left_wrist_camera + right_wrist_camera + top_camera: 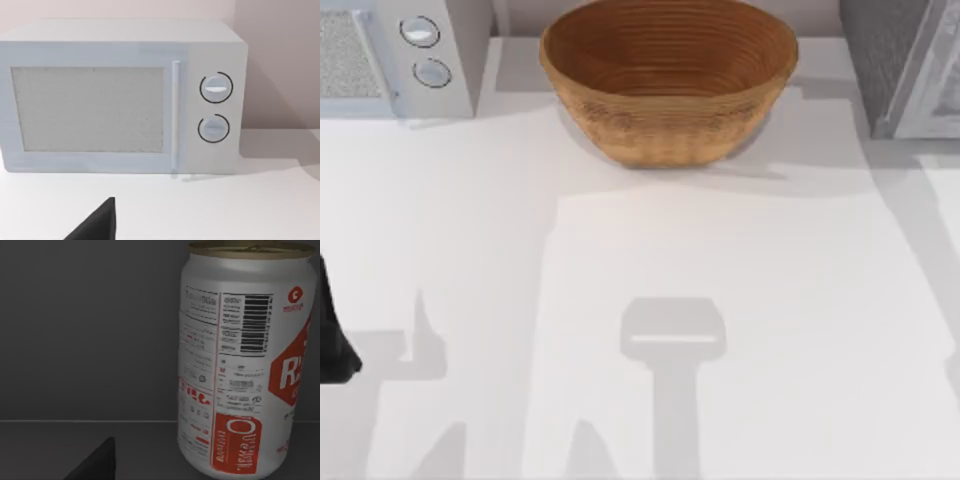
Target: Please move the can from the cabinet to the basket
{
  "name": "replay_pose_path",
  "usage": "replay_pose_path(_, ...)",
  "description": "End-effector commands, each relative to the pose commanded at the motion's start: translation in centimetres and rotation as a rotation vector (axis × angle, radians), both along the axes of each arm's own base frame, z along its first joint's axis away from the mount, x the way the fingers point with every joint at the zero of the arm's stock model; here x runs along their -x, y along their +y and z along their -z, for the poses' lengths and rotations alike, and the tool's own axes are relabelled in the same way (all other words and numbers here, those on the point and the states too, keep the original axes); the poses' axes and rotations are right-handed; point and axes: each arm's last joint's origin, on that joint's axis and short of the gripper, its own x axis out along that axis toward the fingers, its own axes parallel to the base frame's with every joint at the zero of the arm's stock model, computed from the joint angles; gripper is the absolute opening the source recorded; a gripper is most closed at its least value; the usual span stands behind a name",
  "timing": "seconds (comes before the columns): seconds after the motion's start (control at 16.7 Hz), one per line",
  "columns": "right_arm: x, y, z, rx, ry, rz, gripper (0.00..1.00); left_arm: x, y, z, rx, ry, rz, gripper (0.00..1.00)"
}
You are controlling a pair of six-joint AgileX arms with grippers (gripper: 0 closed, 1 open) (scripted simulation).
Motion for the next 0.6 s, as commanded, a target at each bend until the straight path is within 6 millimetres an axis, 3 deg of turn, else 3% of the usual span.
replay_pose_path(0.24, -3.8, -0.5, 0.5, -0.001, -0.003, 0.0, 1.0, 0.0, 0.0, 0.0, 0.0, 0.0, 0.0, 1.0)
replay_pose_path(0.6, -4.3, -0.4, 0.6, -0.001, -0.001, -0.001, 1.0, 0.0, 0.0, 0.0, 0.0, 0.0, 0.0, 1.0)
